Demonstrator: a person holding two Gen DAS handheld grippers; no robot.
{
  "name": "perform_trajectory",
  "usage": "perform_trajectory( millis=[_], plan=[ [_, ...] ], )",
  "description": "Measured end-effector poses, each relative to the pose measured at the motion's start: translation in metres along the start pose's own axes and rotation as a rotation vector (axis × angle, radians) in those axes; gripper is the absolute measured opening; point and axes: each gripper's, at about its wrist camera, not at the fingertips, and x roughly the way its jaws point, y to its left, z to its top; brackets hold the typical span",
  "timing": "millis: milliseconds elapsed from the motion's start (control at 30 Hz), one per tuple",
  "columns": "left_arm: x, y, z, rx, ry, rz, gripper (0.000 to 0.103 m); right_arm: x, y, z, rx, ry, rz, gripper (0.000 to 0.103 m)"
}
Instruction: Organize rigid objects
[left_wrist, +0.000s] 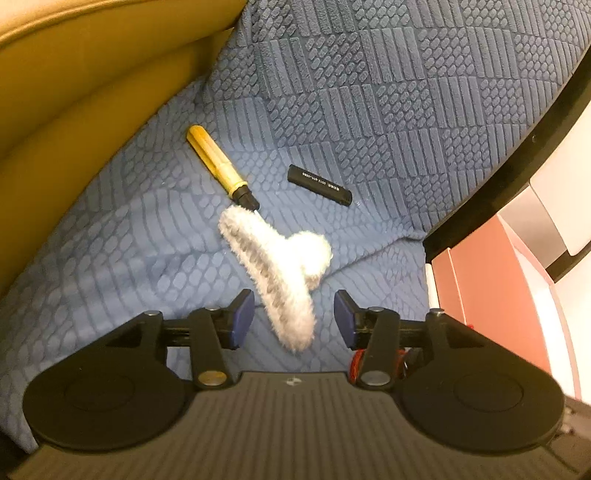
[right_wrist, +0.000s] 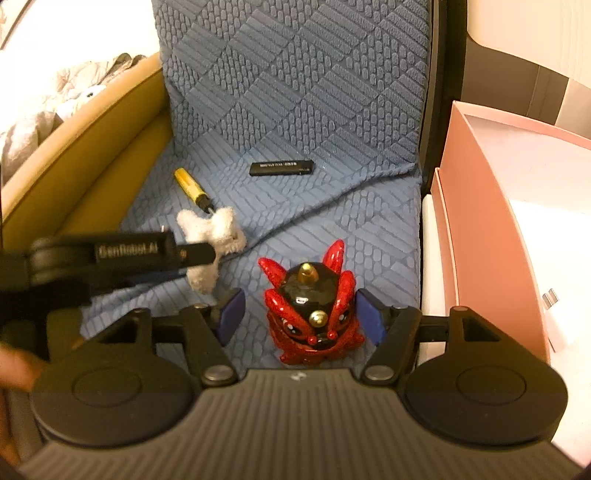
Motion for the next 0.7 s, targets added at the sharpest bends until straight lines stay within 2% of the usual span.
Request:
perform_trajectory(
  millis=[100,167,367,700],
  plan=[
    [0.011,-0.004,0.004,0.005,0.006,0.003,0.055,0.008,0.001,-0.003,-0.005,0.019,-0.027,0.068],
    [0.017,-0.007,0.007,0.016,0.003,0.024,0.063,0.015,-0.001,-0.005,0.001,0.035,-0.040,0.068],
    [0.031,-0.013,0.013,0.063,-0.027,0.069,0.070,0.033,-0.004,-0.007,0.029,0.059,-0.056,0.063],
    [0.046,-0.016,0.019,0.104,-0.050,0.092,0.071,0.039,0.000,-0.005,0.003,0.025,-0.057,0.063]
  ],
)
